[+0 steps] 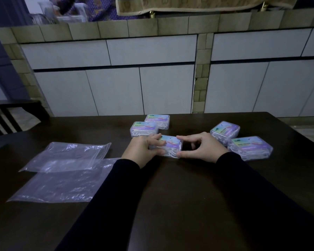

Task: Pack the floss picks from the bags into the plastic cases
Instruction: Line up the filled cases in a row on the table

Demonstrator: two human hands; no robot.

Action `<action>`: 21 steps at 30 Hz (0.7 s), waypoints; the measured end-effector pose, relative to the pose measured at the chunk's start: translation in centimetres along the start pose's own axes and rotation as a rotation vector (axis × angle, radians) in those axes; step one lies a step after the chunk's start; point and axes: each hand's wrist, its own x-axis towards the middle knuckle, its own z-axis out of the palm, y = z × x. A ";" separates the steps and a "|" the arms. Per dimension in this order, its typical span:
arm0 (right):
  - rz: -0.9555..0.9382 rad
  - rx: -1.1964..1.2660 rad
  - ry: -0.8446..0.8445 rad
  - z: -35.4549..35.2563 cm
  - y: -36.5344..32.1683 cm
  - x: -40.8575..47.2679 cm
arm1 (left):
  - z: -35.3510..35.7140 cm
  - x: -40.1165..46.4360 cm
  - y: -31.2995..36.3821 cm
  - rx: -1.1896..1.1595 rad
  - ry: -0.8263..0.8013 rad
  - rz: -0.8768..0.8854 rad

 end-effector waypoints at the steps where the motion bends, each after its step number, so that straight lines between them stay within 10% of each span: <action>1: -0.002 -0.002 0.003 0.1 0.0 0.0 | 0.1 0.0 0.0 -0.002 0.000 -0.005; 21: -0.054 0.026 0.043 0.5 0.2 0.3 | 0.2 -0.8 -1.4 -0.025 0.287 -0.100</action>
